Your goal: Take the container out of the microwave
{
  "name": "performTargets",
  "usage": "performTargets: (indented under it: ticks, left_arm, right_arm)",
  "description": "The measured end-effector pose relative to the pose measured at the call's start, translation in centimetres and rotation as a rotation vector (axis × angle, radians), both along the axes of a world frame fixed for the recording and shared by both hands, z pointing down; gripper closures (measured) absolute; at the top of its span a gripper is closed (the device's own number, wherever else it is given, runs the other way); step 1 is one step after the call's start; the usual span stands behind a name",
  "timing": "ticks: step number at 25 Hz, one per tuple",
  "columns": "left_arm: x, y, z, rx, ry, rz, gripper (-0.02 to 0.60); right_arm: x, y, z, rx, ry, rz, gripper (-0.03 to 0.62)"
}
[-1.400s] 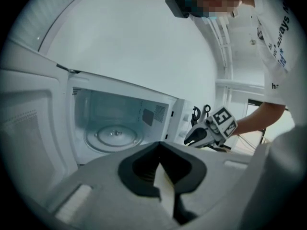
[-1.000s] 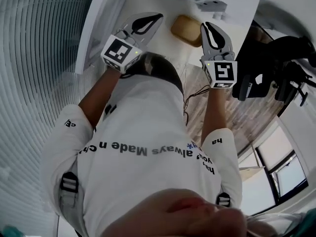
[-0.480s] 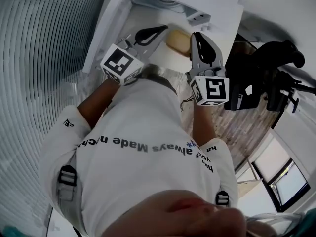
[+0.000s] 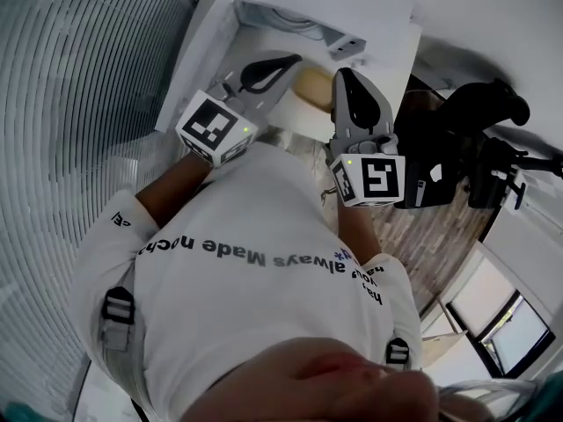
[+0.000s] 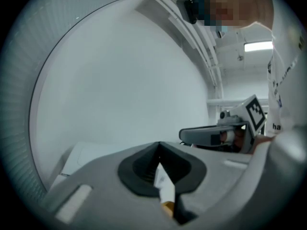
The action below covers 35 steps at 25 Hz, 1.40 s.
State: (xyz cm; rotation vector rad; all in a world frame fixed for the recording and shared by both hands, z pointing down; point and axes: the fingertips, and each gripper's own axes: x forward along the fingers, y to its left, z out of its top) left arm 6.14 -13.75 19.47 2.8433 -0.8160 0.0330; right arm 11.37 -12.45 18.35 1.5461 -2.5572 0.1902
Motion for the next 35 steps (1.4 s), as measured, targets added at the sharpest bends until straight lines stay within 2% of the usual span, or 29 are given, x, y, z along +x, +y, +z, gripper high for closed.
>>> performTargets:
  ticks: [17,35]
  left_arm:
    - [-1.1,0.5,-2.9,0.055,0.018,-0.016,0.578]
    - [-1.0,-0.6,-2.2,0.038,0.030,-0.022,0.578]
  right_arm:
    - [-1.7,0.6,-2.7,0.030,-0.001,-0.006,0.585]
    - [-2.3,-0.2,-2.5,0.038,0.001,-0.019,0.591]
